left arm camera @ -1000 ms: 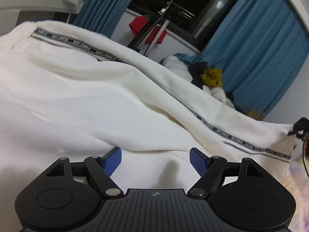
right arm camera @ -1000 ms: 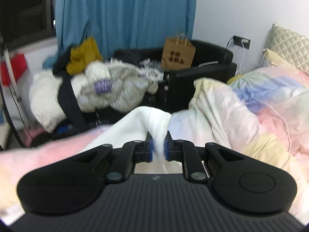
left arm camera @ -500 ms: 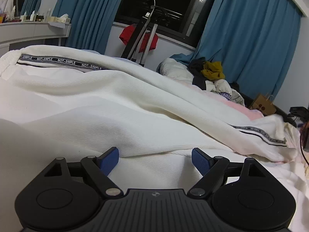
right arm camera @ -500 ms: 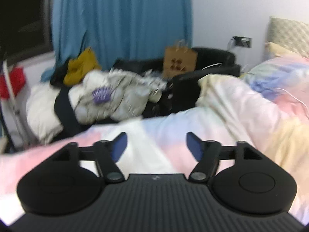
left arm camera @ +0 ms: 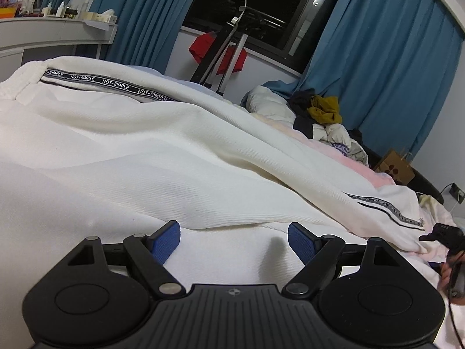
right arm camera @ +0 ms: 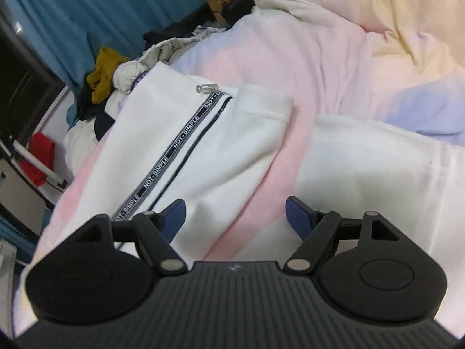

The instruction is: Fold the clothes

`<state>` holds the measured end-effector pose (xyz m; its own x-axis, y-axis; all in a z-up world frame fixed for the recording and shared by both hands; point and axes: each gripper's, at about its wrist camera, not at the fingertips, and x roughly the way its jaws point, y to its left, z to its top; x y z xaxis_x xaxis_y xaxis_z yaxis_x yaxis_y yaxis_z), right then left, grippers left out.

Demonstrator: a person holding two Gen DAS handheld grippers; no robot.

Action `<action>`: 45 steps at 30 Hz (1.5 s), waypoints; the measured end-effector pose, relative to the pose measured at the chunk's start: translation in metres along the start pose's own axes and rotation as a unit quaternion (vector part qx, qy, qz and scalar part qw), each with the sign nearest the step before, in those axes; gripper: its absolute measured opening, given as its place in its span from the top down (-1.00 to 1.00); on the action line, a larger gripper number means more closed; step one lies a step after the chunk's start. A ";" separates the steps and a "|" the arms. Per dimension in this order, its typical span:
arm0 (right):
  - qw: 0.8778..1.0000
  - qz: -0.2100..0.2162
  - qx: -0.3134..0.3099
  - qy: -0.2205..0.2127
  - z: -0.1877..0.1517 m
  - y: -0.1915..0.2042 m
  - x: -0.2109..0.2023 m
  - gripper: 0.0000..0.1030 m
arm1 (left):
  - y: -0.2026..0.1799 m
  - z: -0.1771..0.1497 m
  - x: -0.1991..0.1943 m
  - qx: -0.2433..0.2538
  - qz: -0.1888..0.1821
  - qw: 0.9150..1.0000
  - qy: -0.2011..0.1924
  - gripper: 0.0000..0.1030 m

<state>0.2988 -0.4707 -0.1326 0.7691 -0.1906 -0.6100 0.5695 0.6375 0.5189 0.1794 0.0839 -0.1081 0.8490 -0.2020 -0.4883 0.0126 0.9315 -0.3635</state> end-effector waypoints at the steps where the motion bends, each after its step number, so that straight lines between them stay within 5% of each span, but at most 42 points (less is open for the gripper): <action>1: 1.000 0.006 -0.005 -0.008 -0.002 0.002 0.001 -0.53 | 0.000 0.000 0.000 0.000 0.000 1.000 0.000 -0.61; 5: 0.996 -0.021 -0.079 -0.027 -0.003 0.021 0.010 0.05 | 0.001 0.001 0.003 0.001 0.001 1.000 0.000 -0.62; 7: 0.996 -0.023 -0.080 -0.042 0.000 0.022 0.008 0.69 | 0.001 0.001 0.003 -0.001 -0.003 1.000 -0.002 -0.63; 9: 0.994 -0.022 -0.081 -0.066 0.004 0.020 -0.003 0.80 | 0.000 0.001 0.004 0.000 -0.003 1.000 -0.003 -0.63; 15: 0.990 -0.024 -0.062 -0.122 0.020 0.005 -0.028 0.84 | -0.007 0.002 -0.002 0.019 -0.001 1.000 -0.014 -0.63; 20: 0.995 -0.031 -0.055 -0.071 0.005 -0.036 -0.013 0.83 | -0.013 0.000 -0.009 0.038 -0.011 0.999 -0.021 -0.63; 26: 0.996 -0.021 -0.045 -0.076 0.000 -0.035 -0.023 0.74 | -0.010 -0.003 -0.002 0.028 -0.010 1.000 -0.005 -0.63; 39: 0.991 -0.017 -0.122 -0.057 -0.036 -0.005 -0.140 0.74 | -0.017 0.014 -0.015 0.066 0.006 0.998 0.021 -0.63; 45: 0.995 -0.009 -0.089 -0.046 -0.039 -0.013 -0.186 0.74 | -0.010 0.017 -0.051 0.093 0.066 0.993 0.035 -0.63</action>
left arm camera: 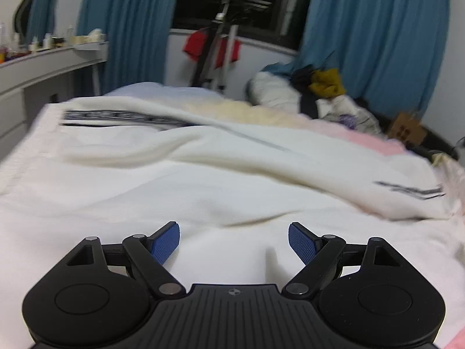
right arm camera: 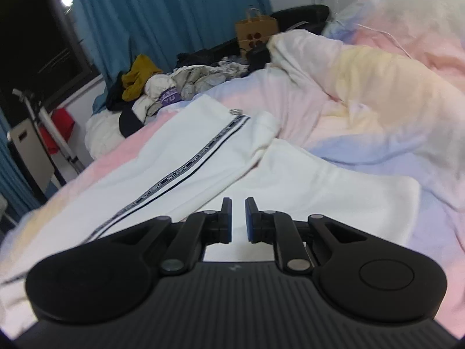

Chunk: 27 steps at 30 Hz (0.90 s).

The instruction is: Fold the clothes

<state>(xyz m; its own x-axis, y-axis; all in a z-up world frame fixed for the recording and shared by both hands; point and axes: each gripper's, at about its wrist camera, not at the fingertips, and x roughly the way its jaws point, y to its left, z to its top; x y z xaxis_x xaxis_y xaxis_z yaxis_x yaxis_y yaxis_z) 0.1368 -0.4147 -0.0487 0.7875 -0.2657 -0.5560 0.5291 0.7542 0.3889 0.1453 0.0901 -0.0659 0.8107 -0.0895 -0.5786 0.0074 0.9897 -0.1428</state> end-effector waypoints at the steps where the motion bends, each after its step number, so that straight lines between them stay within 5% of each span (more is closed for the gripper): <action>1: 1.000 0.000 0.018 0.007 0.000 -0.005 -0.003 0.74 | 0.003 -0.001 -0.006 0.003 0.012 1.000 0.005 -0.63; 6: 0.997 -0.005 0.062 0.035 0.000 -0.024 -0.005 0.74 | 0.033 -0.004 -0.047 -0.030 0.071 0.996 0.033 -0.63; 17: 0.992 -0.035 0.101 0.067 -0.001 -0.069 0.010 0.70 | 0.087 -0.002 -0.117 -0.139 0.138 0.981 0.013 -0.85; 27: 0.990 -0.071 0.111 0.041 0.003 -0.084 0.007 0.14 | 0.102 -0.001 -0.135 -0.217 0.133 0.967 -0.004 -0.86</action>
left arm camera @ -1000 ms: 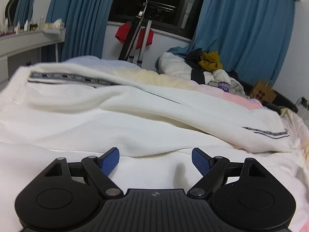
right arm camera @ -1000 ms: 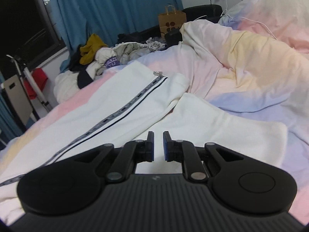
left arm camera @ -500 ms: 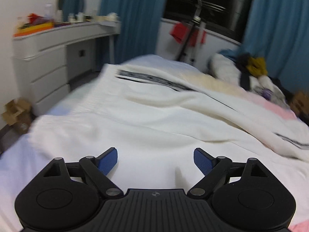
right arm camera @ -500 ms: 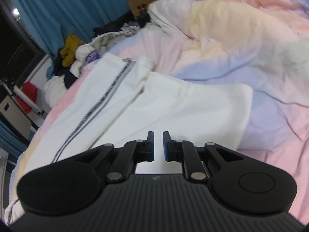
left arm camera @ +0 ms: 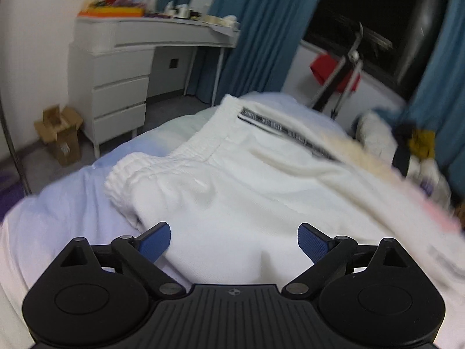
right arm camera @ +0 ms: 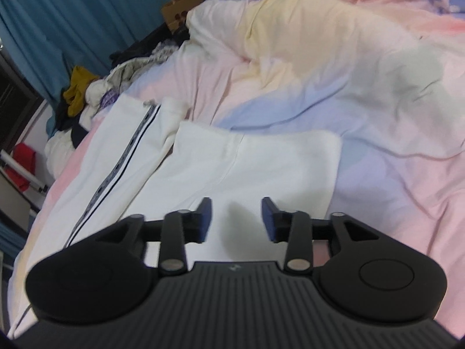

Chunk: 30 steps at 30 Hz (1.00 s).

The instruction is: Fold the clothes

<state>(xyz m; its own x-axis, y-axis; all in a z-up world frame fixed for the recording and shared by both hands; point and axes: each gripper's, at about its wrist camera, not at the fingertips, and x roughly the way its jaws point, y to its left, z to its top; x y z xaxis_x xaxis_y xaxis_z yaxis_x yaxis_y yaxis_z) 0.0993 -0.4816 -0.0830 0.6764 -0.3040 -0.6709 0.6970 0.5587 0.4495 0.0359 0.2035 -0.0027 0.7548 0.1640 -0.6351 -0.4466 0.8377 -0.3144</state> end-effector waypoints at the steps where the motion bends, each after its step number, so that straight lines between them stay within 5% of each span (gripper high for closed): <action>1: 1.000 -0.004 0.003 -0.011 0.002 -0.001 -0.003 0.14 | 0.007 0.002 -0.005 -0.022 -0.011 1.000 0.000 -0.89; 6: 0.997 -0.013 0.051 -0.054 0.013 -0.015 -0.017 0.10 | 0.044 0.009 -0.009 -0.108 -0.004 0.994 0.017 -0.89; 11: 0.984 -0.060 0.142 -0.085 0.016 -0.047 -0.024 -0.06 | 0.084 0.009 0.008 -0.200 -0.032 0.978 0.059 -0.89; 17: 0.964 -0.105 0.236 -0.062 0.003 -0.073 -0.016 -0.06 | 0.096 0.000 0.035 -0.245 -0.067 0.961 0.110 -0.88; 23: 0.952 -0.024 0.305 -0.010 -0.017 -0.070 0.008 -0.06 | 0.092 -0.004 0.042 -0.228 -0.094 0.963 0.110 -0.79; 30: 0.962 0.018 0.271 0.006 -0.015 -0.044 0.031 -0.06 | 0.089 -0.005 0.058 -0.230 -0.118 0.959 0.114 -0.25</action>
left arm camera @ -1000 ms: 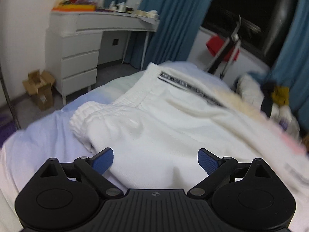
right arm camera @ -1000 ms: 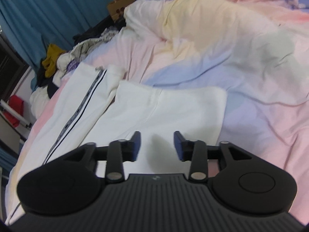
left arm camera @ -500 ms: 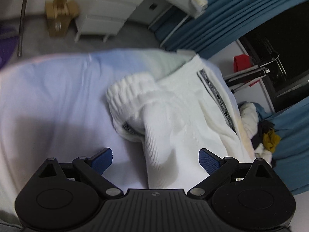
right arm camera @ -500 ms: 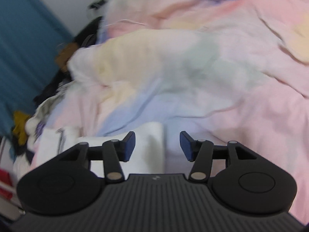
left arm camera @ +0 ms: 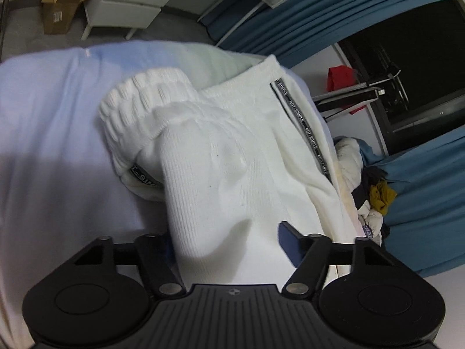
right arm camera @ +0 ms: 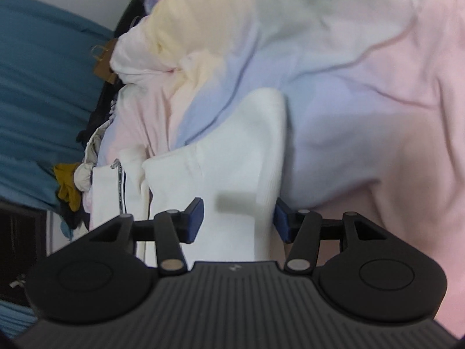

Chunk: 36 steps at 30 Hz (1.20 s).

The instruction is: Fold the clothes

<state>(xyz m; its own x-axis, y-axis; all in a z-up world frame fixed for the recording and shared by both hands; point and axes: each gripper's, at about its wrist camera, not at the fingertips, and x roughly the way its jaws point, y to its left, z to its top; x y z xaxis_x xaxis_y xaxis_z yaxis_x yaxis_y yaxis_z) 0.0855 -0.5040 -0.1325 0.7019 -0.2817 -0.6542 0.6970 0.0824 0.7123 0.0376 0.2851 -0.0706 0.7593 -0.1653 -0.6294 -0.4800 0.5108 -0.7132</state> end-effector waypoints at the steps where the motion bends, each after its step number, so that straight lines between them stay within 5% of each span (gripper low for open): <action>1: 1.000 0.007 -0.003 -0.004 0.000 0.002 0.000 -0.04 | -0.001 0.000 0.004 -0.004 0.000 1.000 -0.001 -0.15; 2: 1.000 0.012 -0.005 -0.008 0.001 0.004 0.000 0.00 | -0.001 0.000 0.006 -0.006 0.000 1.000 -0.007 -0.07; 4: 1.000 0.021 -0.012 -0.016 0.003 0.008 -0.002 0.58 | -0.003 0.000 0.011 -0.002 0.007 1.000 -0.023 0.38; 6: 0.999 0.020 -0.029 -0.027 0.005 0.013 -0.005 0.81 | -0.004 0.002 0.014 -0.006 0.005 1.000 -0.030 0.59; 10: 0.996 0.039 -0.053 -0.064 0.007 0.019 -0.029 0.88 | -0.011 0.003 0.006 -0.001 -0.026 0.999 -0.047 0.77; 15: 0.983 0.091 -0.098 -0.124 0.016 0.044 -0.068 0.88 | -0.025 0.007 -0.038 0.027 -0.108 0.991 -0.072 0.80; 22: 0.974 0.131 -0.127 -0.133 0.039 0.129 -0.060 0.88 | -0.096 0.045 -0.026 0.061 -0.097 0.991 -0.068 0.80; 28: 0.958 0.122 -0.208 -0.154 0.020 0.233 0.018 0.88 | -0.169 0.103 0.054 0.074 -0.082 0.992 -0.062 0.79; 36: 0.926 0.064 -0.337 -0.156 -0.029 0.320 0.185 0.88 | -0.220 0.157 0.240 0.091 0.013 0.996 -0.017 0.78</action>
<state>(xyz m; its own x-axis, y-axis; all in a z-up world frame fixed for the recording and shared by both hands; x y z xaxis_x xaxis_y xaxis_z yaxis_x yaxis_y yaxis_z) 0.4426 -0.5020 -0.0326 0.7822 -0.4827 -0.3940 0.6178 0.6826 0.3902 0.3947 0.2653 -0.0164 0.7639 -0.1228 -0.6335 -0.4146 0.6589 -0.6277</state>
